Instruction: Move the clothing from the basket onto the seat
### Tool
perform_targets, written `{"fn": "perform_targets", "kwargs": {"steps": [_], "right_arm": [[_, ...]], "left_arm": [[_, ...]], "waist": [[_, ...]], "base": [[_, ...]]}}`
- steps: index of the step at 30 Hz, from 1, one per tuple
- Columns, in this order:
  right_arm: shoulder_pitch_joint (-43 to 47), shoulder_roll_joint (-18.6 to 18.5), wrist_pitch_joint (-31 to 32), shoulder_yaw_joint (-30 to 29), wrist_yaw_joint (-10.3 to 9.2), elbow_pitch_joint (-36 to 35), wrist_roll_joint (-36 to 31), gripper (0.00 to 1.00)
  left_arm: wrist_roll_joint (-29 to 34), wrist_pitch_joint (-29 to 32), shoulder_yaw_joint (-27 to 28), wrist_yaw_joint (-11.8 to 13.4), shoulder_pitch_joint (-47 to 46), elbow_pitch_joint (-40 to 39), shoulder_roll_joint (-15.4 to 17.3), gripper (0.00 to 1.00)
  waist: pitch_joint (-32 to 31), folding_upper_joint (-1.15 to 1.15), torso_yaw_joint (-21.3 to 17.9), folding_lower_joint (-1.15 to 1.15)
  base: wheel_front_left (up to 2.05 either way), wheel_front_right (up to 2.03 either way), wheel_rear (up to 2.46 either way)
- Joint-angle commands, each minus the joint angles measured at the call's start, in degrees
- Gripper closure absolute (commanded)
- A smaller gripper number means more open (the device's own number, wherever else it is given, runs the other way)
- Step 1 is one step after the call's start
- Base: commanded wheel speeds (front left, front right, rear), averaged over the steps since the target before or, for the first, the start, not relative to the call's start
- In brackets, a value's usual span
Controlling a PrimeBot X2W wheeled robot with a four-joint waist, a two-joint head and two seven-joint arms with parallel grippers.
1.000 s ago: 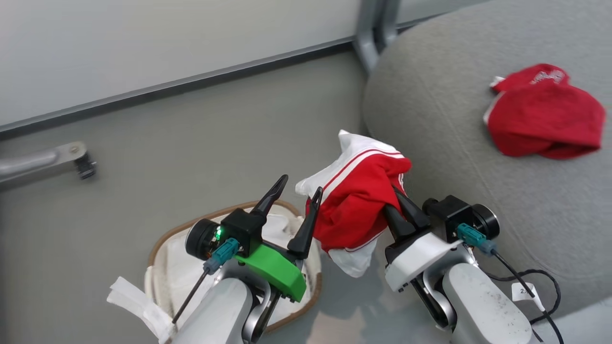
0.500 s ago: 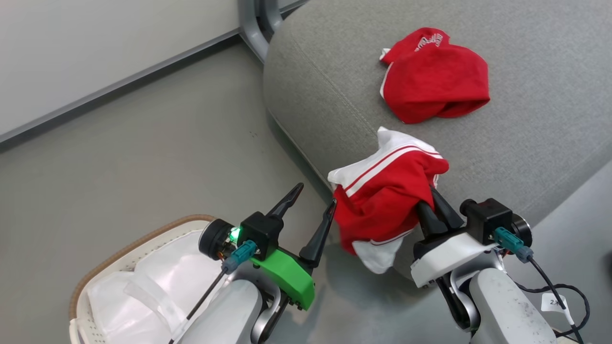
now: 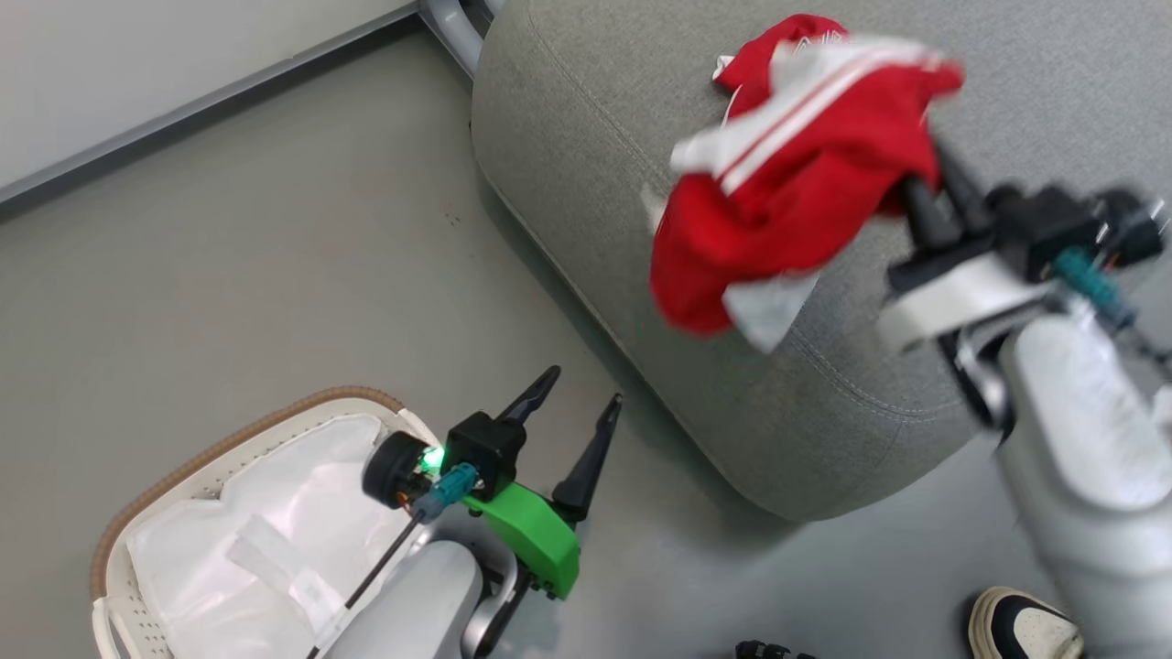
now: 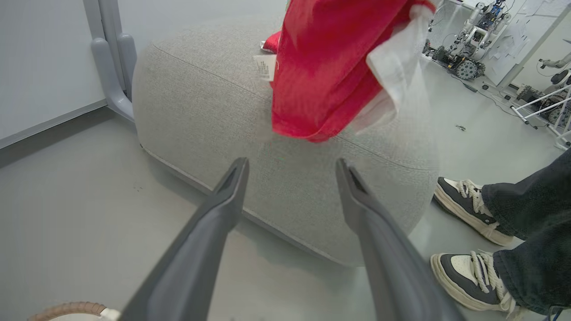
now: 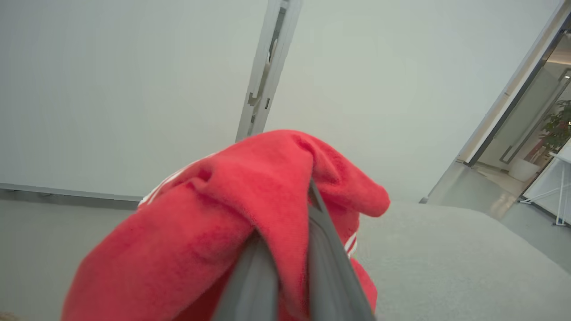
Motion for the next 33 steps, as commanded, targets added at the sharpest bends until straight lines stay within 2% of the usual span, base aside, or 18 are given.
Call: {"fn": "perform_targets", "kwargs": {"steps": [1, 6, 12, 18, 26, 28, 29, 30, 33], "right_arm": [[-3.16, -1.24, -0.13, 0.16, -0.06, -0.04, -0.36, 1.0], [-15.7, -6.25, -0.12, -0.26, -0.06, 3.44, -0.84, 1.0], [-23.37, -10.21, -0.12, -5.32, -0.08, 10.8, -2.4, 1.0], [-23.46, -12.57, -0.12, -15.53, -0.08, 19.7, -6.35, 1.0], [-19.75, -10.52, -0.12, -27.37, -0.08, 31.18, -10.24, 1.0], [-19.25, -9.63, -0.13, -29.86, -0.07, 32.68, -11.38, 0.54], [-18.86, -9.07, -0.12, -31.01, -0.07, 33.11, -11.74, 0.03], [-18.64, -8.6, -0.12, -32.0, -0.08, 33.2, -12.02, 0.0], [-17.62, -7.28, -0.12, -34.3, -0.08, 32.5, -13.16, 0.0]], "left_arm": [[0.63, -0.04, 0.74, -0.22, 0.45, 0.21, 0.83, 0.0], [1.93, -0.04, 2.75, -0.21, 0.41, 0.56, 2.05, 0.0], [3.42, -0.04, 3.12, -0.2, -1.61, 1.06, 2.69, 0.0], [4.1, -0.04, 3.3, -0.19, -3.73, 1.85, 4.11, 0.0], [5.03, -0.04, 6.3, 0.09, -5.4, 1.71, 5.02, 0.0], [5.32, -0.04, 7.15, 0.2, -5.09, 1.56, 5.12, 0.0], [5.59, -0.04, 7.56, 0.2, -4.92, 1.51, 5.28, 0.0], [5.68, -0.04, 7.94, 0.2, -4.75, 1.5, 5.33, 0.0], [6.12, -0.04, 9.09, 0.34, -4.24, 1.45, 5.39, 0.0]], "waist": [[1.13, 0.0, 0.08, 0.0], [4.27, 0.0, 0.53, 0.0], [8.66, 0.0, 4.19, 0.0], [13.49, 0.0, 8.04, 0.0], [18.35, 0.0, 11.58, 0.0], [18.93, 0.0, 12.0, 0.0], [19.19, 0.0, 12.17, 0.0], [19.28, 0.0, 12.25, 0.0], [19.23, 0.0, 12.44, 0.0]], "base": [[0.0, 0.0, 0.0], [0.0, 0.0, 0.0], [0.0, 0.0, 0.0], [0.0, 0.0, 0.0], [0.0, 0.0, 0.0], [0.0, 0.0, 0.0], [0.0, 0.0, 0.0], [0.0, 0.0, 0.0], [0.0, 0.0, 0.0]]}}
